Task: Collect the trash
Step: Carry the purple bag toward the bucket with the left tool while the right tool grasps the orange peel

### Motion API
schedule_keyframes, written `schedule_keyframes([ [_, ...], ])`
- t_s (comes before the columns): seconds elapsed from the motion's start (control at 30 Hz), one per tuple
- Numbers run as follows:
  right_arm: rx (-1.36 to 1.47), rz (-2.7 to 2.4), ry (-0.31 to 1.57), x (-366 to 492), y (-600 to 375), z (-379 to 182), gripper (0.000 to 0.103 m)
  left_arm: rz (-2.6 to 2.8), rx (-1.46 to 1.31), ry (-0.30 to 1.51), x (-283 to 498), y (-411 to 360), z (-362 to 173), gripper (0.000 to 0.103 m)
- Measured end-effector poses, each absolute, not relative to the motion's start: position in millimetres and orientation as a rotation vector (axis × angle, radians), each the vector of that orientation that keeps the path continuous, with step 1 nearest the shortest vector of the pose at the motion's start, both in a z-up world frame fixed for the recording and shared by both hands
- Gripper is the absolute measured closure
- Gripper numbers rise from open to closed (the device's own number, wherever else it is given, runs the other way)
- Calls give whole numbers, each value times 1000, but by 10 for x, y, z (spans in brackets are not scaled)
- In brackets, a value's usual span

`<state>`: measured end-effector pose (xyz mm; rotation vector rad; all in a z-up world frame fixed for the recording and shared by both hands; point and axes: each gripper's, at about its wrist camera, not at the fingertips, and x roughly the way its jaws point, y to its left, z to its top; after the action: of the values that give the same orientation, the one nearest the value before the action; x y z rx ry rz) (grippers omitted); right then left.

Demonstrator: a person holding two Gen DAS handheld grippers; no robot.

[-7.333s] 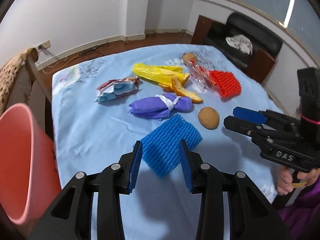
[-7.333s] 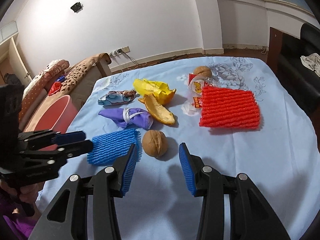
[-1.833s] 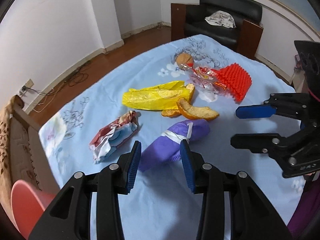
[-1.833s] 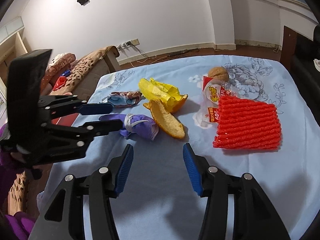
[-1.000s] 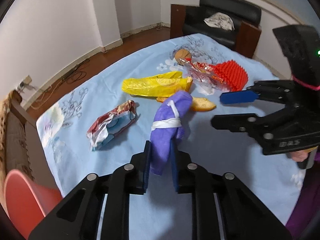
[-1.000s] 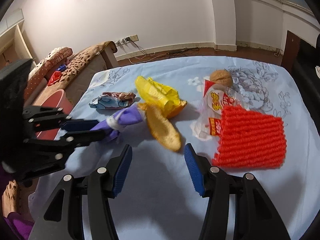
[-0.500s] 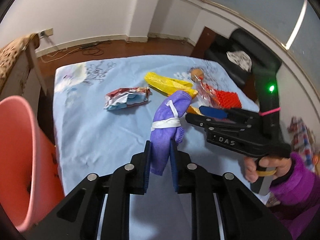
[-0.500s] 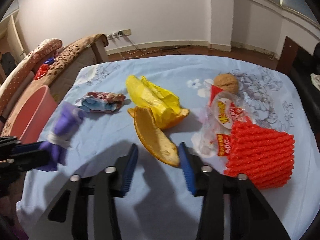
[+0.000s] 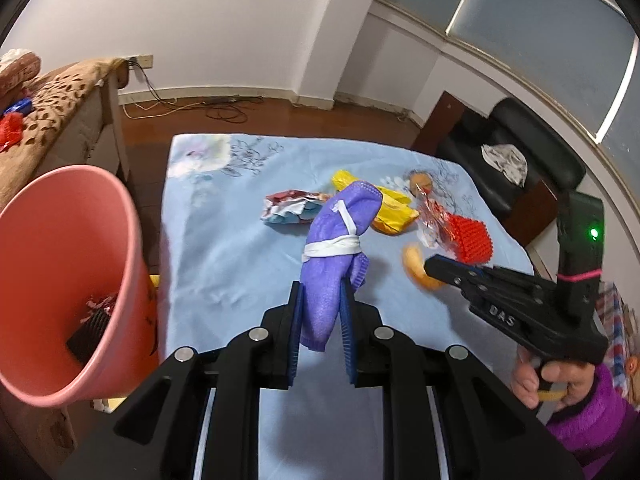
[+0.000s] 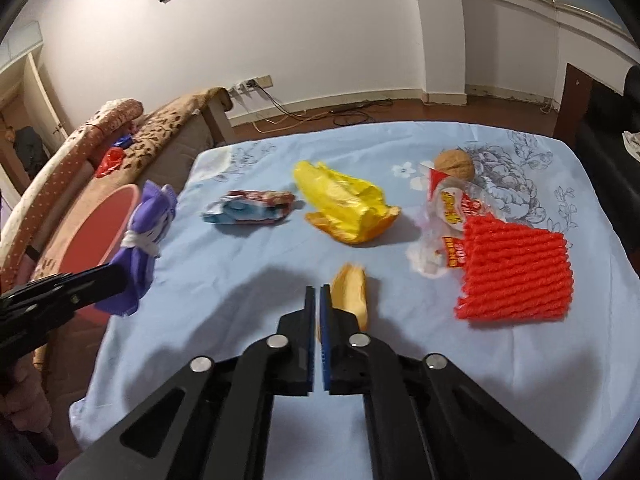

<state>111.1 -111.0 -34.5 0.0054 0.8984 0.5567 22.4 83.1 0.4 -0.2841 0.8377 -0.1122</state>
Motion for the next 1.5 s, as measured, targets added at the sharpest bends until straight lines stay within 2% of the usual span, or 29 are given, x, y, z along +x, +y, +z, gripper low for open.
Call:
schedule_keyframes([
  [0.47, 1, 533, 817, 810, -1227, -83, 103, -83, -324, 783, -59, 1011, 92, 86],
  [0.5, -7, 523, 823, 816, -1245, -108, 96, -85, -326, 786, -58, 1014, 84, 86],
  [0.53, -13, 513, 835, 827, -1263, -142, 80, -85, -328, 788, -52, 1015, 73, 86],
  [0.6, -10, 509, 857, 846, -1291, -217, 59, -91, -330, 798, -33, 1010, 48, 85],
  [0.63, -11, 507, 857, 852, -1291, -252, 59, -92, -328, 800, -26, 1006, 40, 85],
  [0.9, -54, 474, 923, 1016, -1273, -520, 60, -97, -326, 820, 41, 986, -18, 85],
  [1.03, -39, 471, 973, 1094, -1270, -600, 87, -100, -331, 830, 77, 982, -58, 85],
  [1.1, -42, 471, 983, 1094, -1260, -621, 95, -104, -330, 830, 80, 976, -62, 85],
  [1.5, -33, 559, 875, 904, -872, -186, 97, -52, -359, 767, -39, 1164, 44, 85],
])
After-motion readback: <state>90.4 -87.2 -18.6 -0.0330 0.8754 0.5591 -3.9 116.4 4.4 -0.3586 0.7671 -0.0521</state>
